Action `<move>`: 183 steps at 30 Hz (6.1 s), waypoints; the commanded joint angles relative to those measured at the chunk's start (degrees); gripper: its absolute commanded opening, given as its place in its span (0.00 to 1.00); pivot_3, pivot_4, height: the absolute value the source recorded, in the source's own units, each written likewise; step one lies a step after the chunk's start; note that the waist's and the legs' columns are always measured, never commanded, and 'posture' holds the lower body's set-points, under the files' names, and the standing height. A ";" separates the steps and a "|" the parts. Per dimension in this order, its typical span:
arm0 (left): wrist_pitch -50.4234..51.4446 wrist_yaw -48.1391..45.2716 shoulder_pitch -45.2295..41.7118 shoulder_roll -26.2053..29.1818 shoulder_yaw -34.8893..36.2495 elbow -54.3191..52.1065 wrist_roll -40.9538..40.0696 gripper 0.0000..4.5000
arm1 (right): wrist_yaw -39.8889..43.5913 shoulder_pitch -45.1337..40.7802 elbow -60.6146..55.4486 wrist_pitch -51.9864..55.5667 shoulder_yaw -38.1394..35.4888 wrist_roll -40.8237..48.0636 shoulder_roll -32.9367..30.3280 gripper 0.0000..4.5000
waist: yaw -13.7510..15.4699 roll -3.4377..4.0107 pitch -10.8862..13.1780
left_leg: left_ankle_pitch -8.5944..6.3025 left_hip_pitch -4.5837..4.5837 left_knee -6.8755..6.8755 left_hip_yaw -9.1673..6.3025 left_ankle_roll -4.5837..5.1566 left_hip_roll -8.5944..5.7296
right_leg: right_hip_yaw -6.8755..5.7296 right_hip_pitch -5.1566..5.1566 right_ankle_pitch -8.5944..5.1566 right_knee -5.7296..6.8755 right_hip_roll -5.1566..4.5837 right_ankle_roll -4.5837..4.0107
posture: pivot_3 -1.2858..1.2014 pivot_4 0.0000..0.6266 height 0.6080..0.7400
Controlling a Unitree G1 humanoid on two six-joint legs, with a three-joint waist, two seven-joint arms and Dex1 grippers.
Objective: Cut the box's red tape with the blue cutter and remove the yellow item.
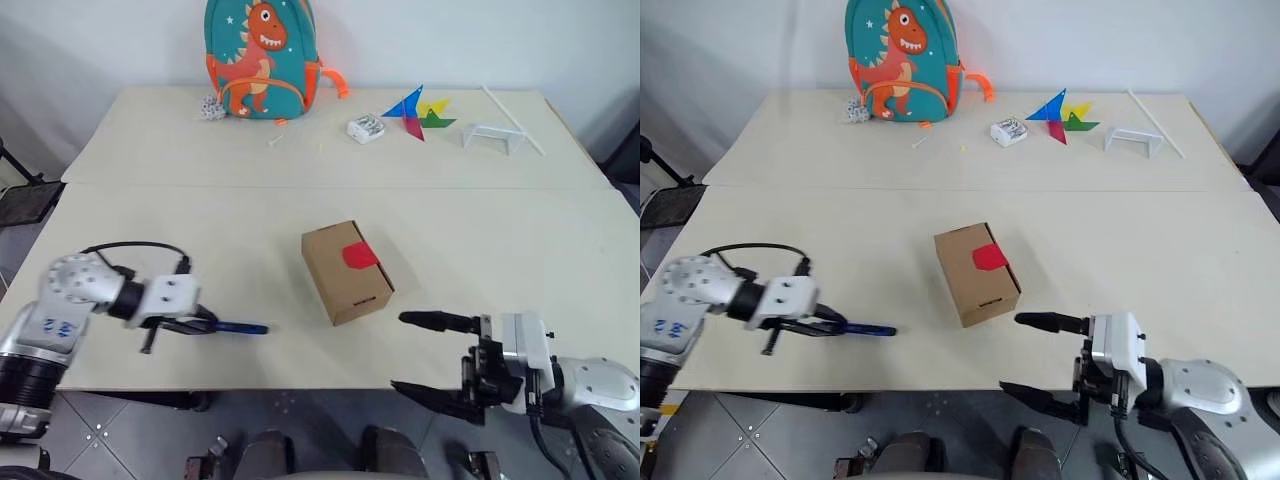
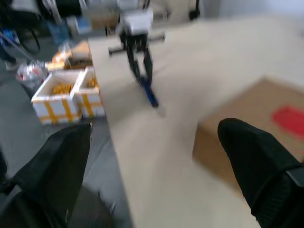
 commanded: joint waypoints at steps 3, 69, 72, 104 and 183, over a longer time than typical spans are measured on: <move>17.22 6.89 0.05 -4.56 -8.60 -19.11 3.91 0.09 | -3.38 5.59 -4.36 5.99 -7.51 3.19 -3.30 1.00 | -0.34 -0.01 0.00 | 0.00 0.04 0.00 0.06 0.00 0.01 | 0.08 0.00 0.00 -0.02 0.03 0.00 | 0.52 0.24 1.00; 54.55 19.27 -18.59 -14.91 -40.10 -28.39 17.46 0.09 | -20.99 -32.98 9.70 39.22 32.09 -9.93 6.96 0.01 | 2.02 0.08 -0.36 | -0.36 -0.17 0.86 0.11 0.42 -0.02 | 0.46 0.26 0.00 -0.37 0.13 0.00 | 0.52 0.24 1.00; 54.27 19.37 -18.55 -14.90 -40.10 -28.25 17.48 0.09 | -21.20 -33.93 10.46 39.08 32.81 -10.09 8.76 0.01 | 2.04 0.09 -0.36 | -0.36 -0.16 0.87 0.11 0.42 -0.02 | 0.46 0.27 0.00 -0.36 0.13 0.00 | 0.52 0.24 1.00; 3.63 20.72 -10.51 -13.86 -11.57 -23.43 5.85 0.09 | -45.10 -27.61 10.15 39.19 1.28 71.90 -21.54 0.48 | 1.01 -0.14 -0.01 | -0.47 -0.32 0.85 0.15 0.40 0.13 | 0.34 0.14 0.04 -0.52 0.16 0.06 | 0.52 0.24 1.00; 21.47 6.36 -6.40 -3.32 13.00 -12.47 -24.05 0.67 | -67.34 -45.06 21.35 45.62 10.23 71.90 -3.90 0.03 | -0.30 -0.12 0.01 | -0.46 -0.97 0.94 0.12 0.39 0.13 | 0.17 -0.33 0.18 -0.73 0.18 0.31 | 0.52 0.24 1.00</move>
